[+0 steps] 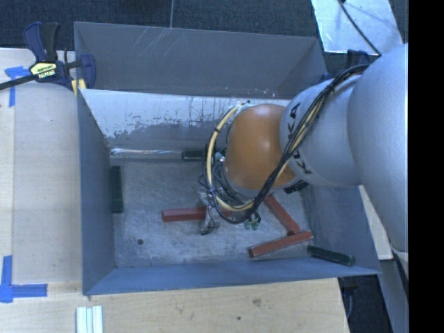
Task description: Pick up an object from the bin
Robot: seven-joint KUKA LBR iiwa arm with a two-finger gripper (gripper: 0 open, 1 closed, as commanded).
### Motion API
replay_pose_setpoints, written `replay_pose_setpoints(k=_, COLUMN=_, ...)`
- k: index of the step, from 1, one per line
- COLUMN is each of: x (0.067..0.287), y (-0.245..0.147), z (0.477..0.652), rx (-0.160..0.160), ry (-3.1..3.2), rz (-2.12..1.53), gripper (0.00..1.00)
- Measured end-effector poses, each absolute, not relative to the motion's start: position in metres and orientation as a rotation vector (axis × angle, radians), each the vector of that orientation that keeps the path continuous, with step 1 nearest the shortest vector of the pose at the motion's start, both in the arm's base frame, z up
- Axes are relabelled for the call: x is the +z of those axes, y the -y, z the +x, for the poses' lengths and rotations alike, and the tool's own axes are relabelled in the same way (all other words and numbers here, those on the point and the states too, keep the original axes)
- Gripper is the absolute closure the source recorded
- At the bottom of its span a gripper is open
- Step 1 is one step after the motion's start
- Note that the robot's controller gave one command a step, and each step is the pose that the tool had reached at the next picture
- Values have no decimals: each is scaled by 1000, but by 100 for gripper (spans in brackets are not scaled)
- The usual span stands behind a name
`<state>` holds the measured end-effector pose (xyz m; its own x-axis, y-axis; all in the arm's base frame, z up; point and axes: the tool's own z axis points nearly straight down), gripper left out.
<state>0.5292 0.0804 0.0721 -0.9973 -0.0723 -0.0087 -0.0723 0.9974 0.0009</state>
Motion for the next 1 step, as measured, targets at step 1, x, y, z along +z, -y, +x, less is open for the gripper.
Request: replay_pose_setpoints(k=1, x=217, y=-66, z=508, rx=0, ry=-3126, rz=-171, gripper=100)
